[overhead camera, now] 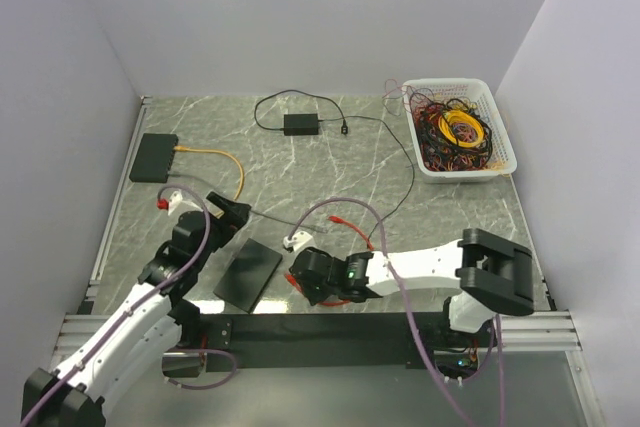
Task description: Insert the plug into the switch port
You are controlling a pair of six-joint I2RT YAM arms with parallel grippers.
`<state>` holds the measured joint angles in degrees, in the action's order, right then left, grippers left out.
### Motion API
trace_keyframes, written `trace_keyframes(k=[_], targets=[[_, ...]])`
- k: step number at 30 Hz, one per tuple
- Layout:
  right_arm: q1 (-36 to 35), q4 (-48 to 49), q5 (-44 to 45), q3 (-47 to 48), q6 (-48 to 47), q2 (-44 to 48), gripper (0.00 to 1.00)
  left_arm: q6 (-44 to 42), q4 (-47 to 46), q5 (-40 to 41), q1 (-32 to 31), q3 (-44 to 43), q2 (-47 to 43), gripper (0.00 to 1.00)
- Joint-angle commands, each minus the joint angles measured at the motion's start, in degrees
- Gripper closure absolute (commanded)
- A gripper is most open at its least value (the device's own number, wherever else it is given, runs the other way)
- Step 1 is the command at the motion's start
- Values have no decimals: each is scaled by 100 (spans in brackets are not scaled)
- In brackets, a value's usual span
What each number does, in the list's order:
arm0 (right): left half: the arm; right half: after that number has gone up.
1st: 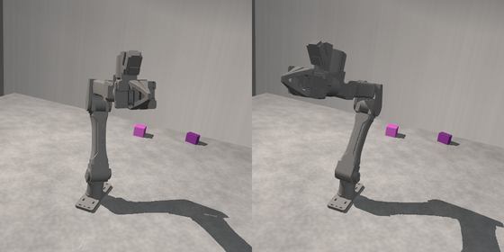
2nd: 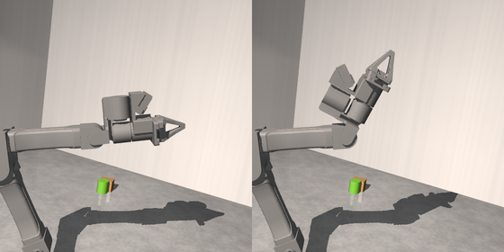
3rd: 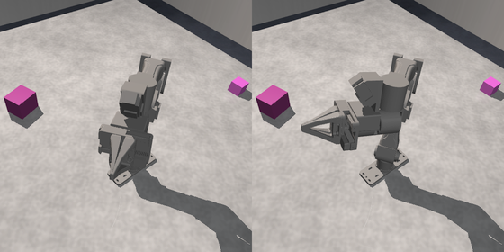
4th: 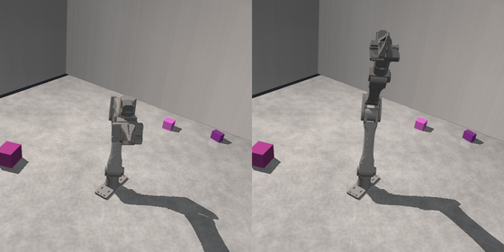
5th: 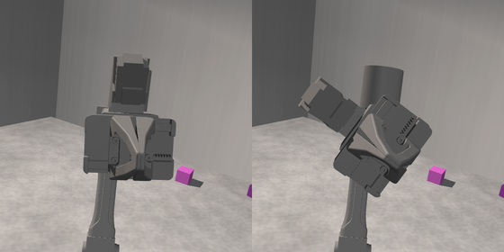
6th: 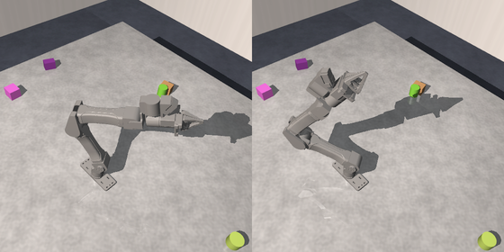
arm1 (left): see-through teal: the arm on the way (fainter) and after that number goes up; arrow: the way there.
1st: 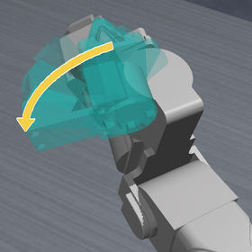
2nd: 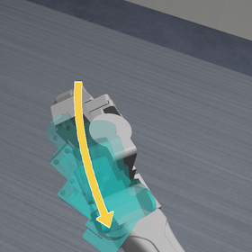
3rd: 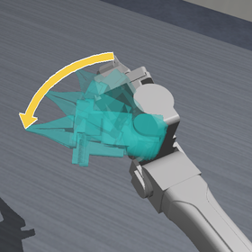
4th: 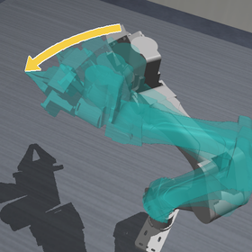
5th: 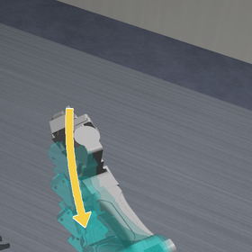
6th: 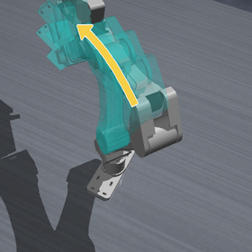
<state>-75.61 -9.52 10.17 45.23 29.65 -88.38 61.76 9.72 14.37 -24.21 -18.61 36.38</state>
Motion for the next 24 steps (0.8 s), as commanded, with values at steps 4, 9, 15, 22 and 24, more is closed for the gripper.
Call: trace_keyframes(k=[4, 9, 15, 22, 24], targets=[[-32, 626, 108, 451, 59, -425, 67, -339, -391, 57, -14, 507, -684, 1], [-41, 522, 213, 767, -29, -733, 67, -366, -531, 31, -14, 666, -703, 1], [-32, 258, 397, 1119, -100, -1164, 67, -454, -655, -4, -14, 657, -465, 2], [-24, 56, 687, 1128, 15, -1130, 66, -507, -682, -5, -14, 710, -509, 2], [-24, -32, 740, 1119, 41, -1085, 63, -507, -664, 4, -14, 736, -544, 2]])
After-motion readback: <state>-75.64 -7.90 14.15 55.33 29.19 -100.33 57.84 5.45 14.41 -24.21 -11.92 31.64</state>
